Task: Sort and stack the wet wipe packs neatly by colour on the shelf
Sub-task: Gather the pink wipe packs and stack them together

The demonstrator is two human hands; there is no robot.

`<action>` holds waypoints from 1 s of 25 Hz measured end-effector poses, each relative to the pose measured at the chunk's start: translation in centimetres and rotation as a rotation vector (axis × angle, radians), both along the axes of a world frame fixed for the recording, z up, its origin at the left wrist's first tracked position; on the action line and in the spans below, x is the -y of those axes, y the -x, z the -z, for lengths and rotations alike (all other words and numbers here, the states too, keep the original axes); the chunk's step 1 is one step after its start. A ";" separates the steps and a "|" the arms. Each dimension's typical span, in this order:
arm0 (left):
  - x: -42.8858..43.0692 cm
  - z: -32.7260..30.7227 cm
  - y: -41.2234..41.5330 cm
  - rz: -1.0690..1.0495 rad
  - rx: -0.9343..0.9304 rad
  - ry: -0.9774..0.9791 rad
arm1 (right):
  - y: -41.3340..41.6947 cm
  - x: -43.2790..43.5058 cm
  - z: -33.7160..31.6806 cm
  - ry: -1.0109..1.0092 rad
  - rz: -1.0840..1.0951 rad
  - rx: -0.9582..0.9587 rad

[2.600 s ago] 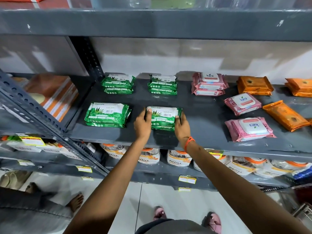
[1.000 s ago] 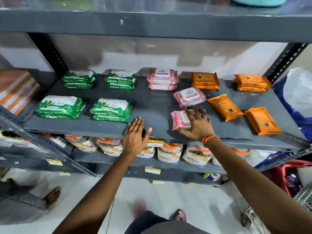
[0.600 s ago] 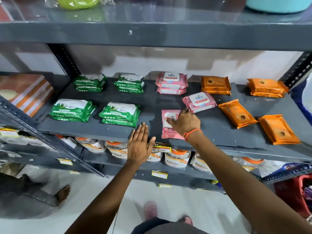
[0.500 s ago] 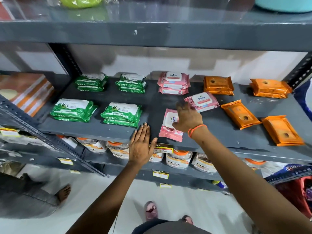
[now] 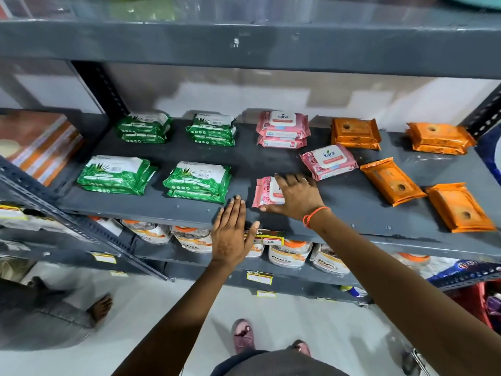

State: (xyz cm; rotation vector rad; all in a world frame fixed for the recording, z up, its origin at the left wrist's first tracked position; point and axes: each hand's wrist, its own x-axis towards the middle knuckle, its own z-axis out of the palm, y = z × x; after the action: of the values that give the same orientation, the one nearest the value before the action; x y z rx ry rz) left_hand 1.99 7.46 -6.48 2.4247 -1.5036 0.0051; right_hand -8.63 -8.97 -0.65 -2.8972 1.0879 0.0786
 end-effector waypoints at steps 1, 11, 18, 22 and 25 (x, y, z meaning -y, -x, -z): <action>0.0 0.1 0.0 0.004 -0.004 -0.003 | 0.1 -0.3 0.4 0.007 0.007 0.013; 0.2 0.2 0.1 -0.006 -0.024 0.009 | 2.0 7.3 -2.2 -0.016 0.242 0.167; 0.2 0.1 0.3 -0.016 -0.031 0.009 | 3.4 9.8 -1.5 0.150 0.250 -0.193; 0.2 0.3 0.2 -0.013 -0.033 0.007 | 3.9 10.7 -1.8 0.126 0.223 -0.181; 0.2 0.2 0.3 -0.021 -0.024 0.010 | 3.4 10.4 -2.2 0.191 0.273 0.031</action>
State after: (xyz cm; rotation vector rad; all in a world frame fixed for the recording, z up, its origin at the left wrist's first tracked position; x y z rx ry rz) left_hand 1.72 7.23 -6.65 2.4244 -1.4640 -0.0127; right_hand -12.03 -19.38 1.56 -2.8618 1.5508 -0.0846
